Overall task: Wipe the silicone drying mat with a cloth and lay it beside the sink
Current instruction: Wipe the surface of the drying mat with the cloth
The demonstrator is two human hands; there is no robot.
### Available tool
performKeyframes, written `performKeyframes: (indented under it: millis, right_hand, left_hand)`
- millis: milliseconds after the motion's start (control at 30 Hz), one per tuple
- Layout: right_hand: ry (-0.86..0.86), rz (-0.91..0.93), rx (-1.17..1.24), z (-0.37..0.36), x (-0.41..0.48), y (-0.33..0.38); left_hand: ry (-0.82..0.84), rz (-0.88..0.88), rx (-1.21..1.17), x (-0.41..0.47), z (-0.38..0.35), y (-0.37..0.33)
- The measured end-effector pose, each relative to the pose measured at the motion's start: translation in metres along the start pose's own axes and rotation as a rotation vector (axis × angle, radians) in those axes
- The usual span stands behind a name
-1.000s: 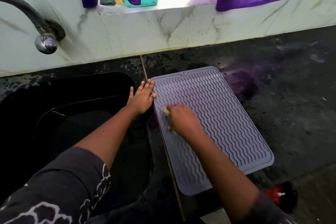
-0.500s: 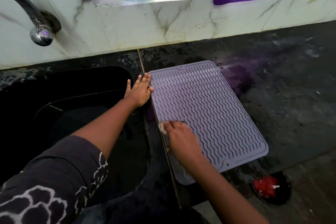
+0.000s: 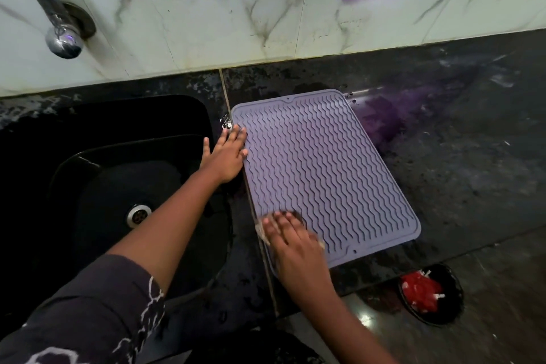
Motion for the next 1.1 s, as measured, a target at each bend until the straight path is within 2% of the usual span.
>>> performKeyframes:
  millis: [167, 300, 500, 600, 667, 700, 733, 833, 867, 967, 1100]
  right_hand:
    - [-0.095, -0.014, -0.092, -0.005, 0.000, 0.004]
    - [0.055, -0.021, -0.014, -0.002, -0.006, 0.002]
    - [0.174, -0.035, -0.031, -0.002, -0.066, 0.008]
    - [0.296, -0.020, -0.105, 0.022, -0.043, 0.010]
    - [0.482, 0.005, -0.021, 0.050, -0.011, 0.001]
    - [0.517, -0.011, 0.043, 0.061, 0.005, -0.004]
    - [0.454, -0.022, 0.075, 0.069, 0.019, -0.009]
    - [0.086, 0.008, 0.031, 0.057, 0.039, -0.014]
    - [0.049, 0.042, -0.002, 0.044, 0.034, -0.013]
    - [0.054, 0.122, -0.063, 0.017, -0.004, -0.021]
    - [0.233, 0.183, -0.079, 0.016, -0.060, -0.028]
  left_hand:
    - [-0.007, 0.053, 0.025, -0.009, 0.001, -0.011]
    - [0.007, 0.038, 0.070, -0.041, -0.013, -0.019]
    - [-0.067, 0.084, 0.009, -0.060, -0.030, -0.028]
    - [-0.063, 0.086, -0.002, -0.060, -0.030, -0.030]
    - [-0.054, 0.089, -0.008, -0.061, -0.029, -0.029]
    - [-0.051, 0.089, -0.006, -0.061, -0.028, -0.029]
    - [-0.051, 0.087, -0.005, -0.062, -0.028, -0.029]
    - [-0.072, 0.088, -0.018, -0.062, -0.027, -0.031]
    - [-0.077, 0.092, -0.022, -0.063, -0.027, -0.031]
    - [-0.080, 0.098, -0.012, -0.062, -0.028, -0.031]
    - [-0.088, 0.100, -0.014, -0.061, -0.029, -0.031]
Point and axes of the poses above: each hand's wrist, its own x-axis towards the middle knuckle, its own z-axis out of the back of the hand, y = z × x, the point moved 1 cm from there along x, towards the middle knuckle, and after that the axes turned 9 degrees about x, right-handed, at the moved point
